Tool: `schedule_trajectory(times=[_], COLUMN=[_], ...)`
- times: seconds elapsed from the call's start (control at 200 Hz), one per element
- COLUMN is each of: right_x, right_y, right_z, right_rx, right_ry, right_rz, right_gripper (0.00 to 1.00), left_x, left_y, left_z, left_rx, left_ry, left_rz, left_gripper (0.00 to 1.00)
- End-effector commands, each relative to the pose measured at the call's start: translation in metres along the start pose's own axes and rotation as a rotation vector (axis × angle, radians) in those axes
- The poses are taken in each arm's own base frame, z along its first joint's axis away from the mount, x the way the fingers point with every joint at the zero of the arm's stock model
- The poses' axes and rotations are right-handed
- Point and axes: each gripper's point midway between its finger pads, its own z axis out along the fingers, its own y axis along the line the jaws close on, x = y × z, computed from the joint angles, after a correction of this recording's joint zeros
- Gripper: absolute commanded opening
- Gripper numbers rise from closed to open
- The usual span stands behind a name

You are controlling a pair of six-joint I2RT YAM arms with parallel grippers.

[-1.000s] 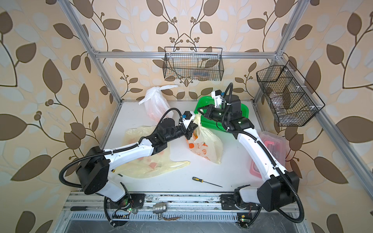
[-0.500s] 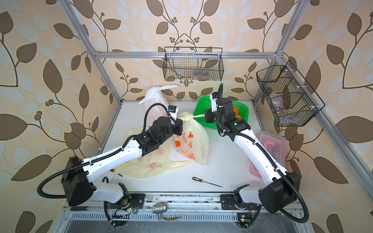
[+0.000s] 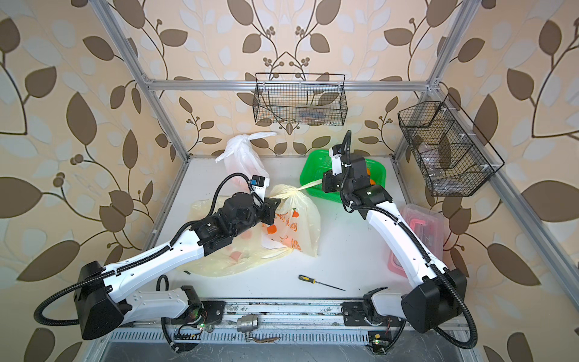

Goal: Place the oranges into plastic bags & tie knots
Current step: Tie the plastic bag at the center of the board.

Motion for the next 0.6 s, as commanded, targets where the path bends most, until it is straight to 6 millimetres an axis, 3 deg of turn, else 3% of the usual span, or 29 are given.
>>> schedule_trajectory(times=[0.0, 0.07, 0.17, 0.3, 0.465, 0.595], right_x=[-0.03, -0.027, -0.024, -0.022, -0.029, -0.034], right_y=[0.049, 0.075, 0.08, 0.055, 0.009, -0.011], right_z=[-0.021, -0.024, -0.023, -0.016, -0.022, -0.031], right_rx=[-0.235, -0.303, -0.278, -0.117, 0.15, 0.27], right_ry=[-0.133, -0.136, -0.136, -0.113, -0.144, -0.169], right_rz=[-0.066, -0.107, -0.128, -0.114, -0.098, -0.094], right_gripper=[0.0, 0.0, 0.0, 0.0, 0.0, 0.0], left_x=[-0.026, -0.034, -0.045, -0.06, -0.057, -0.048], left_y=[-0.038, -0.057, -0.074, -0.09, -0.094, -0.099], left_z=[-0.012, -0.011, -0.009, -0.016, -0.025, -0.028], left_rx=[0.203, 0.301, 0.41, 0.551, 0.64, 0.723], left_ry=[-0.024, -0.021, -0.033, -0.051, -0.035, 0.014], left_rz=[0.043, 0.06, 0.057, 0.037, 0.055, 0.099], left_gripper=[0.0, 0.0, 0.0, 0.0, 0.0, 0.0])
